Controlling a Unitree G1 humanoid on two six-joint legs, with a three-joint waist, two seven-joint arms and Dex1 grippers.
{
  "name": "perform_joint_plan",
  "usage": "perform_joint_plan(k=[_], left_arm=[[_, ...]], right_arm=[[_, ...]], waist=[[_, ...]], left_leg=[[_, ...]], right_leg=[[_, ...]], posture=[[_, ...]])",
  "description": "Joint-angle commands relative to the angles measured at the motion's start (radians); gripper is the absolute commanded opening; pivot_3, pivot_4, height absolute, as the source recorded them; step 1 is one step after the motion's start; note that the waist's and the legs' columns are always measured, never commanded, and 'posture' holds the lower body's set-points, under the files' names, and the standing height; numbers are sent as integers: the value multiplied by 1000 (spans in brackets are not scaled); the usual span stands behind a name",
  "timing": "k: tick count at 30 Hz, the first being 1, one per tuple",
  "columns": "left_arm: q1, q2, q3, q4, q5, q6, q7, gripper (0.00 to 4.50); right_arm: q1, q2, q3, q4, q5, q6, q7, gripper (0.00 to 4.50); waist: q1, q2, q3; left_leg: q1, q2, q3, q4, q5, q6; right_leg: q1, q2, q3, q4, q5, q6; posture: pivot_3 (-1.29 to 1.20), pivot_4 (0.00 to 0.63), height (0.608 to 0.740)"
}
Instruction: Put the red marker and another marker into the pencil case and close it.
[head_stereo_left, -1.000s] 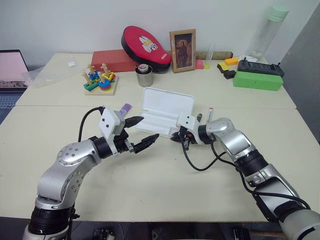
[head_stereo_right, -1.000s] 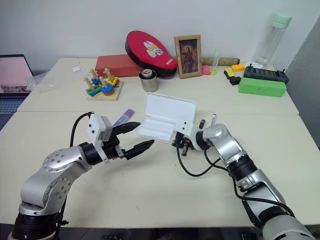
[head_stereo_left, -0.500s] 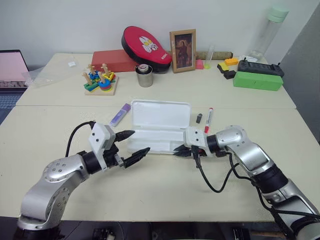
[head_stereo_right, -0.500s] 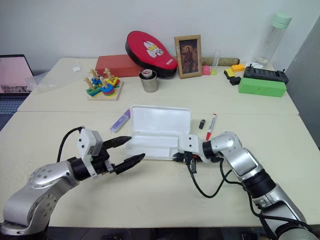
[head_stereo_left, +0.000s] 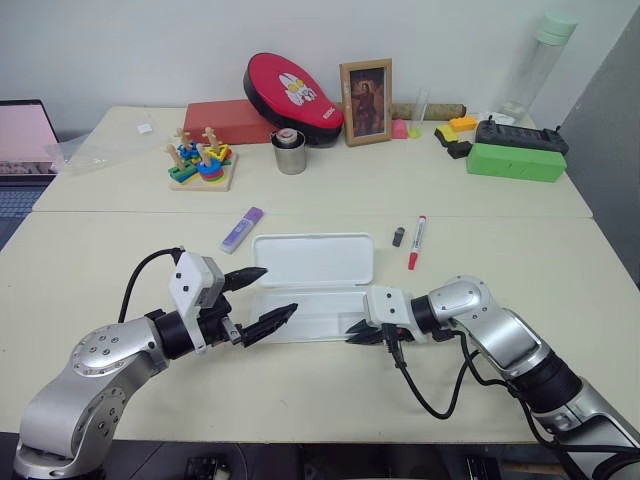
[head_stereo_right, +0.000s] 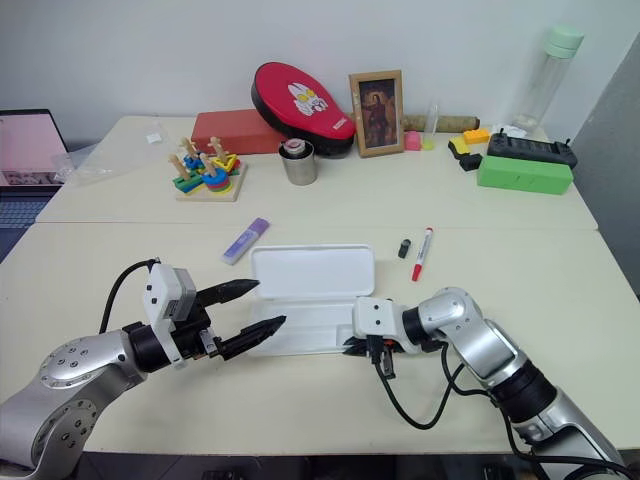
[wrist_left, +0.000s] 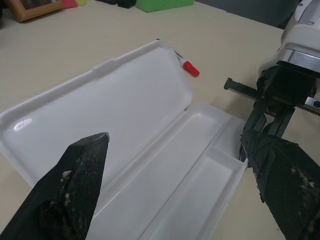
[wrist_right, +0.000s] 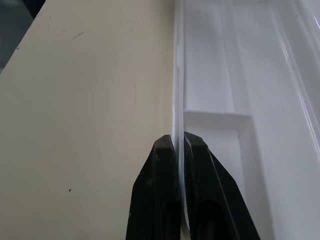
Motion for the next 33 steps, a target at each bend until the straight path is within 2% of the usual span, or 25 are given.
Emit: perform_joint_plan(k=[1, 6, 9, 15, 17, 20, 21, 24, 27, 33], left_arm=[[-14, 11, 18, -23, -13, 3, 6, 4500], [-33, 7, 14, -14, -14, 8, 14, 4500], [-91, -30, 59, 0, -81, 40, 69, 4500], [-222, -56, 119, 51, -132, 74, 169, 4500], [-248, -55, 91, 47, -137, 73, 159, 4500], [-265, -57, 69, 44, -141, 71, 150, 4500], [-267, -57, 67, 45, -142, 70, 149, 4500], [-339, -72, -10, 45, -154, 68, 109, 4500], [-423, -91, -90, 82, -130, 56, 66, 4500], [-542, -144, -177, 163, -98, 29, 19, 4500]], right_arm=[[3, 10, 5, -35, 7, 19, -9, 540], [-2, 15, -9, -46, 26, 34, -7, 1508], [-16, 4, -52, -64, 78, 77, 20, 2047], [-70, -29, -174, -116, 244, 207, 67, 3410], [-111, -19, -252, -84, 296, 247, 36, 3855], [-142, -14, -298, -48, 318, 271, -4, 4492], [-146, -14, -301, -44, 321, 275, -10, 4492], [-194, -35, -394, 88, 253, 308, -166, 4492], [-184, -68, -442, 128, 202, 404, -307, 4492], [-158, 14, -476, 136, 146, 542, -553, 4492]], waist=[[0, 0, 0], [0, 0, 0], [2, 0, 0], [1, -1, 0], [1, -1, 0], [0, -1, 0], [0, -1, 0], [1, -1, 0], [20, -1, 0], [5, -1, 0]], left_leg=[[0, 0, 0, 0, 0, 0], [0, 0, 0, 0, 0, 0], [0, 0, 0, 0, 0, 0], [0, 0, 0, 1, 0, 0], [0, 0, 0, 0, 0, 0], [0, 0, 0, 0, 0, 0], [0, 0, 0, 0, 0, 0], [0, 0, 0, 0, 0, 0], [-1, -1, 0, 2, 0, 0], [-2, -1, 0, 2, 0, 0]], right_leg=[[0, 0, 0, 0, 0, 0], [0, 0, 0, 0, 0, 0], [0, 0, 0, 0, 0, 0], [1, 0, 0, 0, 0, 0], [1, 0, 0, 0, 0, 0], [0, 0, 0, 0, 0, 0], [1, 0, 0, 0, 0, 0], [0, 0, 0, 0, 0, 0], [0, 0, 0, 0, 0, 0], [-1, 0, 0, 0, 0, 0]], posture=[[0, 150, 740], [0, 150, 740], [0, 150, 740], [0, 150, 740], [0, 150, 740], [0, 150, 740], [0, 150, 740], [0, 150, 740], [0, 150, 740], [0, 150, 740]])
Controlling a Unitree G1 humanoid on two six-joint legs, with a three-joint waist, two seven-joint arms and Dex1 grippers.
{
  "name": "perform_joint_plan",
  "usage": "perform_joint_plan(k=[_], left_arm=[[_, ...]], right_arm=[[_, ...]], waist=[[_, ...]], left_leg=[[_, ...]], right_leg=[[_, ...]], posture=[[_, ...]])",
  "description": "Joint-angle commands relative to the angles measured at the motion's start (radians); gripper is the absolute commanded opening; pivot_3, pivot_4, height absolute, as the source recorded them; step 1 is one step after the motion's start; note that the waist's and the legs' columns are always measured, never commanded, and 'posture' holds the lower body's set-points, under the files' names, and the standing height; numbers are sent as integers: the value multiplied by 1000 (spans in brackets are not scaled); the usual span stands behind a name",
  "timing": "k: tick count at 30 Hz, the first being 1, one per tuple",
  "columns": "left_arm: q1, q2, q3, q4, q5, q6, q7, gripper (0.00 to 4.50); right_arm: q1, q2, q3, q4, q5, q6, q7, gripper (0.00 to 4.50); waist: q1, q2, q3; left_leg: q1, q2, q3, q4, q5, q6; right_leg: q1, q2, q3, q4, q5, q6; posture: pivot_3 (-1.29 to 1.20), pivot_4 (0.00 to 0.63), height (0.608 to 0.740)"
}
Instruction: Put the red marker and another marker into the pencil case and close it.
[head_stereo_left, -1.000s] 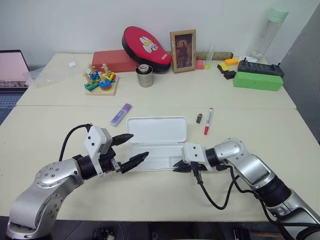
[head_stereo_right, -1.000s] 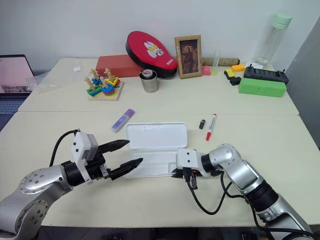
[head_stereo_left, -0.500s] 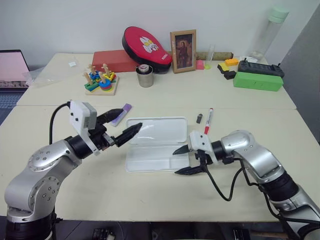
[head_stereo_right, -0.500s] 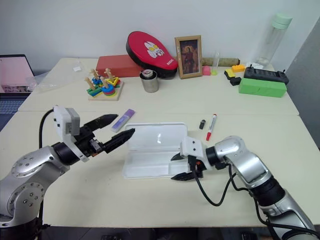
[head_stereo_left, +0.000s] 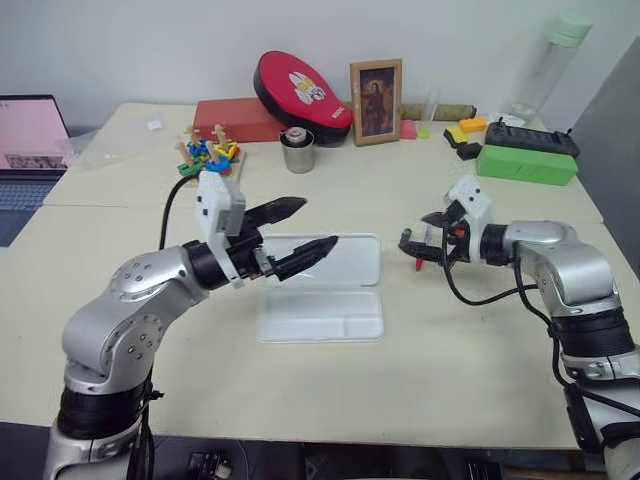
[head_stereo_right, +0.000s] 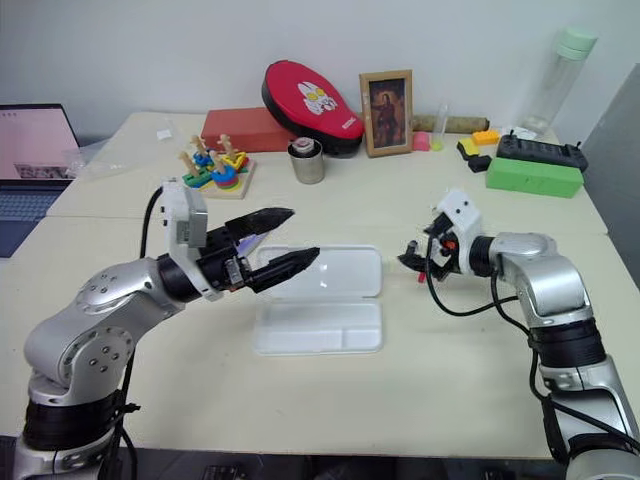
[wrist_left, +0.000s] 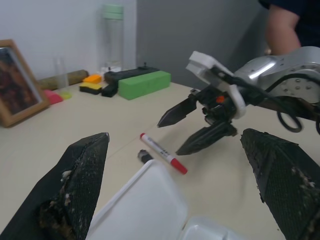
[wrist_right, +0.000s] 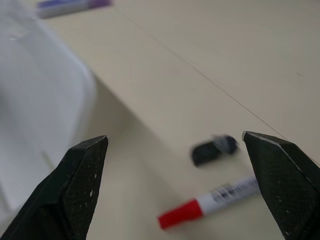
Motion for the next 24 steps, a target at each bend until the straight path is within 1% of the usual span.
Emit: perform_joint_plan(k=[1, 7, 11, 15, 18, 20, 21, 24], left_arm=[[-82, -35, -49, 40, 20, -33, -41, 4500], [-116, -59, -76, 87, 43, -51, -83, 4500], [-131, -75, -84, 104, 52, -57, -91, 4500], [-136, -88, -88, 103, 59, -59, -92, 4500], [-137, -93, -82, 102, 63, -59, -90, 4500], [-135, -94, -71, 100, 60, -57, -87, 4500], [-134, -95, -69, 99, 60, -56, -86, 4500], [-131, -96, -68, 95, 60, -56, -83, 4500]], right_arm=[[20, 75, -44, -44, -29, 109, -180, 4492], [52, 212, -87, -65, -53, 210, -379, 4492], [65, 218, -29, -36, -113, 199, -445, 4492], [79, 224, 0, -27, -122, 198, -454, 4492], [79, 207, 21, -16, -140, 184, -458, 3998], [71, 207, 7, -8, -139, 171, -467, 3455], [67, 204, 2, -3, -142, 165, -473, 3290], [62, 203, -8, 13, -149, 153, -492, 2563]], waist=[[-10, 0, 0], [-13, 0, 0], [-11, 0, 0], [-11, 0, 0], [-11, 0, 0], [-11, 0, 0], [-11, 0, 0], [-7, 0, 0]], left_leg=[[0, 0, 0, 0, 0, 0], [-1, 0, 0, 0, 0, 0], [-1, 0, 0, 1, 0, 0], [0, 0, 0, 1, 0, 0], [0, 0, 0, 2, 0, 0], [0, 0, 0, 2, 0, 0], [0, 0, 0, 3, 0, 0], [0, 0, 0, 4, 0, 0]], right_leg=[[0, 0, 0, 0, 0, 0], [0, 0, 0, 0, 0, 0], [0, 0, 0, 1, 0, 0], [0, 0, 0, 1, 0, 0], [1, 0, 0, 1, 0, 0], [1, 0, 0, 1, 0, 0], [1, 0, 0, 1, 0, 0], [2, 0, 0, 1, 0, 1]], posture=[[0, 150, 740], [0, 150, 740], [0, 150, 740], [0, 150, 740], [0, 150, 740], [0, 150, 740], [0, 150, 740], [0, 150, 740]])
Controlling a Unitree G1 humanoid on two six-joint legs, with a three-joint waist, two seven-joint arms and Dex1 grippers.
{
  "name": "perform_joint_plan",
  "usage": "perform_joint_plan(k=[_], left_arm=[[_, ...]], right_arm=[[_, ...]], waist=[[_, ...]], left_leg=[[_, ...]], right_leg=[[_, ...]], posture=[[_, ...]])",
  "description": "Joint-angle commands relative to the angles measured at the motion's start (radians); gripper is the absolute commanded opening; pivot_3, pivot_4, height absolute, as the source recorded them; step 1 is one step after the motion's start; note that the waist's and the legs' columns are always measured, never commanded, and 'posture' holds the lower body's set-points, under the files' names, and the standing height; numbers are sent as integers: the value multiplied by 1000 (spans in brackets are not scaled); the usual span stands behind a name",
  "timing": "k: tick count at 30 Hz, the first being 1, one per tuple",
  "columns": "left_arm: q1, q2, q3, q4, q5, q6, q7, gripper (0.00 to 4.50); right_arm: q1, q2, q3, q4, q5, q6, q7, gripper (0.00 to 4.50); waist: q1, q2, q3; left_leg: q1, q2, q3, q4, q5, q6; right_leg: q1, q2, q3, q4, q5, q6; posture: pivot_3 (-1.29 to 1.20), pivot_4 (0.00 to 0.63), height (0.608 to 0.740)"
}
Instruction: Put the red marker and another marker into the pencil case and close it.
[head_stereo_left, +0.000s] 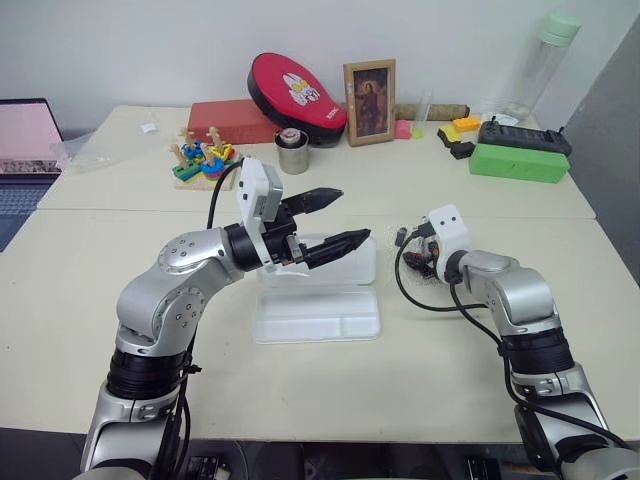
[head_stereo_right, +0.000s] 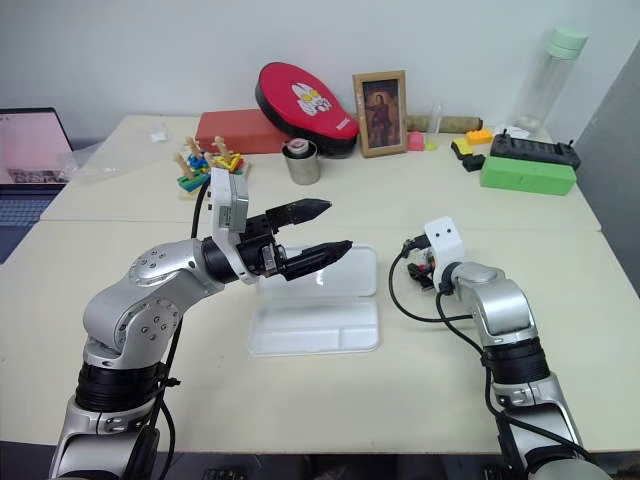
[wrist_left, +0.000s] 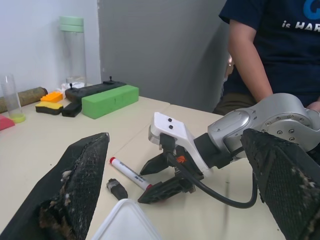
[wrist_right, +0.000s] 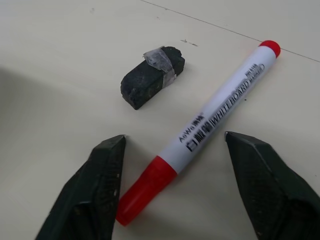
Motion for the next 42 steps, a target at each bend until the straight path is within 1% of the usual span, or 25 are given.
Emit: perform_joint_plan(k=[1, 4, 5, 9, 10, 13, 15, 18, 20, 24, 26, 28, 31, 34, 36, 42], left_arm=[[-13, -6, 18, -28, -6, -13, 3, 4500], [-15, -9, 18, -27, -7, -14, 5, 4500], [-17, -10, 18, -26, -7, -14, 6, 4500], [-21, -12, 16, -24, -8, -15, 6, 4500], [-21, -13, 15, -23, -7, -15, 5, 4500], [-23, -15, 13, -15, -3, -18, 2, 4500], [-22, -17, 17, -11, -5, -18, 5, 4500], [-2, -2, 37, -16, -4, -14, 13, 4500], [35, 25, 71, -38, -16, -2, 19, 4500], [157, 108, 162, -122, -35, 27, 26, 4500], [239, 140, 233, -169, -58, 42, 38, 4500], [307, 165, 291, -204, -74, 54, 53, 4500], [411, 187, 386, -254, -113, 77, 80, 4500], [521, 193, 463, -291, -125, 78, 98, 4500], [566, 206, 483, -306, -111, 74, 100, 4500], [648, 215, 555, -359, -145, 77, 132, 4500]], right_arm=[[-1, -18, -32, 34, -40, -9, -54, 2285], [-4, -10, -47, 52, -45, -16, -80, 1548], [-5, -7, -52, 57, -46, -19, -87, 1370], [-4, -4, -65, 82, -52, -36, -117, 351], [-4, -4, -67, 84, -51, -39, -120, 268], [-9, 1, -83, 81, -44, -50, -131, 254], [-28, 16, -118, 77, -21, -74, -137, 254], [-64, 1, -127, 63, -12, -182, -104, 254], [-87, -20, -114, 34, 17, -265, -20, 254], [-104, -54, -87, -62, 108, -452, 208, 254], [-103, -71, -65, -137, 177, -474, 333, 254], [-106, -77, -46, -185, 241, -455, 419, 254], [-102, -110, 61, -248, 243, -457, 531, 254], [-102, -143, 199, -249, 148, -539, 604, 254], [-102, -144, 248, -226, 118, -570, 627, 254], [-89, -127, 375, -163, 11, -657, 658, 254]], waist=[[1, 0, 0], [3, 0, 0], [3, 0, 0], [4, 0, 0], [4, 0, 0], [4, 0, 0], [5, 0, 0], [2, 0, 0], [-5, 1, 1], [-30, 2, 1], [-34, 2, 1], [-35, 2, 1], [-29, 2, 1], [-22, 2, 1], [-23, 2, 1], [-4, 2, 1]], left_leg=[[0, 0, 0, 0, 0, 0], [0, 0, 0, 0, 0, 0], [0, 0, 0, 0, 0, 0], [0, 0, 0, 0, 0, 0], [0, 0, 0, 1, 0, 0], [0, 0, 0, 1, 0, 0], [0, 0, 0, 1, 0, 0], [-1, 0, 0, 0, 0, 0], [-1, 0, 0, 0, 0, 0], [-2, 0, 0, -3, 0, 0], [-2, 1, 1, -6, 0, 0], [-2, 1, 1, -7, 0, 0], [-2, 1, 1, -7, 0, 0], [-1, 1, 1, -7, 0, 0], [0, 1, 0, -7, 0, 0], [0, 1, 1, -7, 0, 0]], right_leg=[[0, 0, 0, 0, 0, 0], [0, 0, 0, 0, 0, 0], [0, 0, 0, 0, 0, 0], [0, 0, 0, 0, 0, 0], [0, 0, 0, 0, 0, 0], [0, 0, 0, 0, 0, 0], [0, 0, 0, 0, 0, 0], [0, 0, 0, 0, 0, 0], [-1, 0, 0, 0, 0, 0], [-3, 0, 1, -1, 0, 0], [-4, 0, 1, -2, 0, 0], [-4, 0, 1, -2, 0, 0], [-4, 0, 0, -2, -1, 0], [-4, 0, 0, -2, -1, 0], [-3, 0, 0, -1, -1, -1], [-3, 0, 0, -1, -1, -1]], posture=[[0, 150, 740], [0, 150, 740], [0, 150, 740], [0, 150, 740], [0, 150, 740], [0, 150, 740], [0, 150, 740], [0, 150, 740], [0, 150, 740], [0, 150, 740], [0, 150, 740], [0, 150, 740], [0, 150, 740], [0, 150, 740], [0, 150, 740], [0, 150, 740]])
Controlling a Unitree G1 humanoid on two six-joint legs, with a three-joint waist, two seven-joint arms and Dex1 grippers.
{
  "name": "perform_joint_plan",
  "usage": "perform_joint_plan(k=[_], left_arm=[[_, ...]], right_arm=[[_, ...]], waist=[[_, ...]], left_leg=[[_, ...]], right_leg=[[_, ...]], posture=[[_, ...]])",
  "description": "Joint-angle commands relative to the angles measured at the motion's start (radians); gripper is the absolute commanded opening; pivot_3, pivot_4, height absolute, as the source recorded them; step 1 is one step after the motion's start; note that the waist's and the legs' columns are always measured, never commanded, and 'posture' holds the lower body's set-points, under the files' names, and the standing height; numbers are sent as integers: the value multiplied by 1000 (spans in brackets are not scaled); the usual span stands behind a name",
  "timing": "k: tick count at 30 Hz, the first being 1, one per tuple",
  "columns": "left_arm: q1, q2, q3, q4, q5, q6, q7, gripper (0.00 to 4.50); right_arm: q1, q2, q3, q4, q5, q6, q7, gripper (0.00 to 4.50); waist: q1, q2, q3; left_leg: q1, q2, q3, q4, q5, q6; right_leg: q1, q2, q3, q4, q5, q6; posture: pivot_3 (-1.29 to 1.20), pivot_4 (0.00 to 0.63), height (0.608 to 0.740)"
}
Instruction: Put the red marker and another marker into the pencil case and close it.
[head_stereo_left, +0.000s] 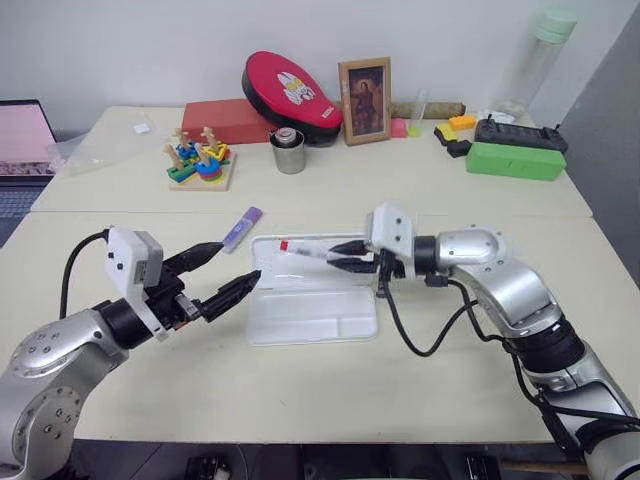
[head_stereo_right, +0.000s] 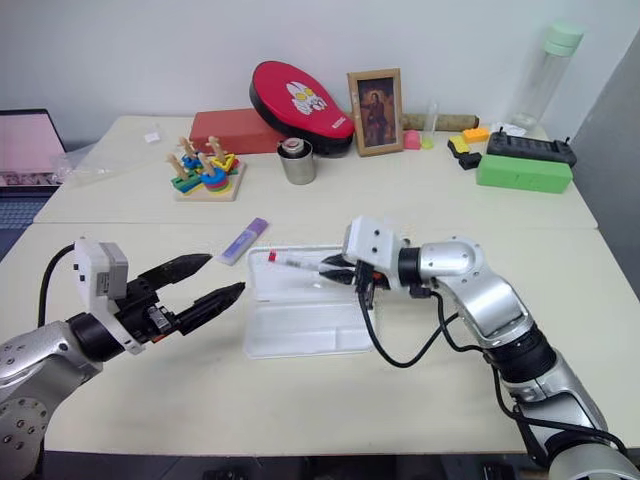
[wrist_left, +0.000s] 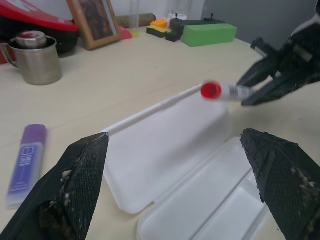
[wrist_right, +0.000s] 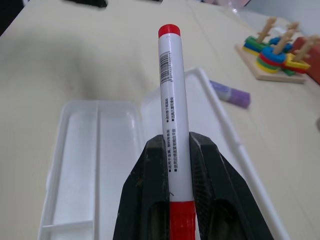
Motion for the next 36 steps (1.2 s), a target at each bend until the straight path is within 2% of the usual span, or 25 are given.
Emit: perform_joint_plan(k=[1, 5, 16, 18, 25, 29, 30, 31, 34, 36], left_arm=[[58, 9, 68, -65, -27, -8, 13, 4500], [114, 11, 63, -85, -23, -14, 13, 4500], [104, 23, 43, -88, -37, -14, 32, 4500], [96, 24, 34, -85, -34, -15, 35, 4500], [25, 3, 22, -20, 13, -24, 118, 4500], [-73, -9, 26, 44, 18, -26, 182, 4500], [-117, -11, 13, 86, 64, -45, 215, 4500], [-161, -13, 1, 138, 114, -56, 261, 4500], [-257, -6, -53, 290, 237, -76, 340, 4500], [-303, -10, -97, 364, 284, -80, 345, 4500]], right_arm=[[3, 8, 68, 24, -79, -80, 18, 254], [14, 28, 119, 72, -138, -133, 20, 254], [17, 84, 158, 171, -242, -193, 8, 254], [18, 93, 150, 173, -244, -192, 13, 957], [37, 87, 94, 117, -198, -148, 32, 2562], [40, 76, 44, 56, -134, -91, 62, 3408], [33, 77, 12, 29, -92, -55, 72, 3753], [22, 88, -27, 5, -43, -9, 71, 3822], [-54, 147, -146, -19, 74, 112, 15, 4438], [-105, 178, -202, -13, 113, 161, -29, 4487]], waist=[[2, 0, 0], [3, 0, 0], [3, 0, 0], [3, 0, 0], [4, 0, 0], [4, 0, 0], [4, 0, 0], [3, -1, 0], [4, 0, 0], [-4, 0, 0]], left_leg=[[0, 0, 0, 0, 0, 0], [0, 0, 0, -1, 0, 0], [0, 0, 0, -1, 0, 0], [1, 0, 0, -1, 0, 0], [1, 0, 0, -1, 0, 0], [1, 0, 0, -1, 0, 0], [1, 0, 0, -1, 0, 0], [1, 0, 0, -1, 0, 0], [1, 0, -1, -1, 0, 0], [2, 0, -1, -1, 0, -1]], right_leg=[[0, 0, 0, 0, 0, 0], [0, 0, 0, 0, 0, 0], [0, 0, 0, 0, 0, 0], [0, 0, 0, 0, 0, 0], [0, 0, 0, 0, 0, 0], [0, 0, 0, 0, 0, 0], [1, 0, 0, 0, 0, 0], [1, 0, 0, 0, 0, 0], [1, 1, -2, 1, 0, 0], [1, 1, 0, 2, 0, 0]], posture=[[0, 150, 740], [0, 150, 740], [0, 150, 740], [0, 150, 740], [0, 150, 740], [0, 150, 740], [0, 150, 740], [0, 150, 740], [0, 150, 740], [0, 150, 740]])
